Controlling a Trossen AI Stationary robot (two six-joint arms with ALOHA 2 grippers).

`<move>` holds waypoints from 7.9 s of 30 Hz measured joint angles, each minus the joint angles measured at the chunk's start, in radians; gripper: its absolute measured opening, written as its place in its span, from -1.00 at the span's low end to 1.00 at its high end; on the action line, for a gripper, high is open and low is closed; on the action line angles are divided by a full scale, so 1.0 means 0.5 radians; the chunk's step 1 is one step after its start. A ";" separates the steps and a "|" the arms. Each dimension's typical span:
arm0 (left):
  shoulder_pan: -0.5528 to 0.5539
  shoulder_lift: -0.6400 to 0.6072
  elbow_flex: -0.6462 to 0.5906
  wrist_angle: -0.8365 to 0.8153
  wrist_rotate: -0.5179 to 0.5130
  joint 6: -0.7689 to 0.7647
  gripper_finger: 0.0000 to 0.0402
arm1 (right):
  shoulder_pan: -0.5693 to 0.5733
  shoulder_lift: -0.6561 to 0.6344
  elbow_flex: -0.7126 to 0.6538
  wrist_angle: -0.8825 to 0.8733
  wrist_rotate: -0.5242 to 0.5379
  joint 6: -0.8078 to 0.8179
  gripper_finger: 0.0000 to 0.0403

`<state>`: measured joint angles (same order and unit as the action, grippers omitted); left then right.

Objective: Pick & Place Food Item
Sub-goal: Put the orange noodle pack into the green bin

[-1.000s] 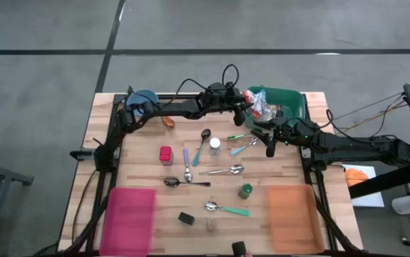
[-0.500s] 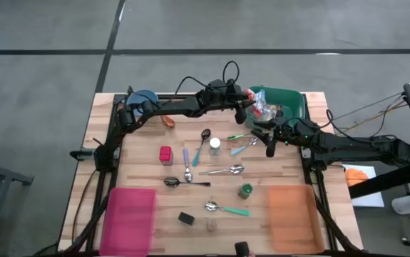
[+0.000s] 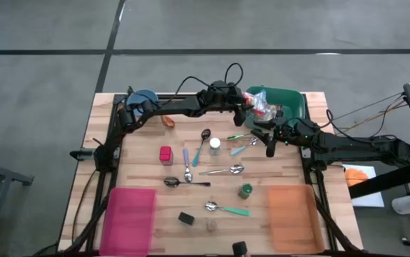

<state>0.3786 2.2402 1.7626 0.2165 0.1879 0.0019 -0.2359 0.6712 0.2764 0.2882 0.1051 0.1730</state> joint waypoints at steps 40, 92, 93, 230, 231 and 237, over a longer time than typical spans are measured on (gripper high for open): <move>-0.034 0.004 -0.001 -0.343 0.104 -0.049 0.37 | -0.001 0.000 0.000 0.000 0.000 0.004 -0.07; 0.015 -1.456 -1.633 0.572 -0.192 0.091 0.37 | -0.001 -0.001 0.000 0.000 0.000 0.002 -0.07; 0.017 -1.540 -1.726 0.596 -0.220 0.091 0.37 | -0.001 0.000 0.000 0.000 0.000 0.004 -0.07; 0.014 -2.069 -2.267 -0.129 -0.397 0.101 0.37 | 0.029 1.566 1.783 -1.693 0.953 0.039 0.25; 0.014 -2.069 -2.267 -0.130 -0.397 0.101 0.37 | 0.039 1.608 1.841 -1.757 0.993 0.061 0.34; 0.014 -2.069 -2.267 -0.130 -0.397 0.100 0.37 | 0.117 1.916 2.241 -2.437 1.201 0.353 0.65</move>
<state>0.3855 1.2057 0.6292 0.1516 -0.0109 0.0521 -0.1772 1.6294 1.3971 -0.9305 0.7058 0.3496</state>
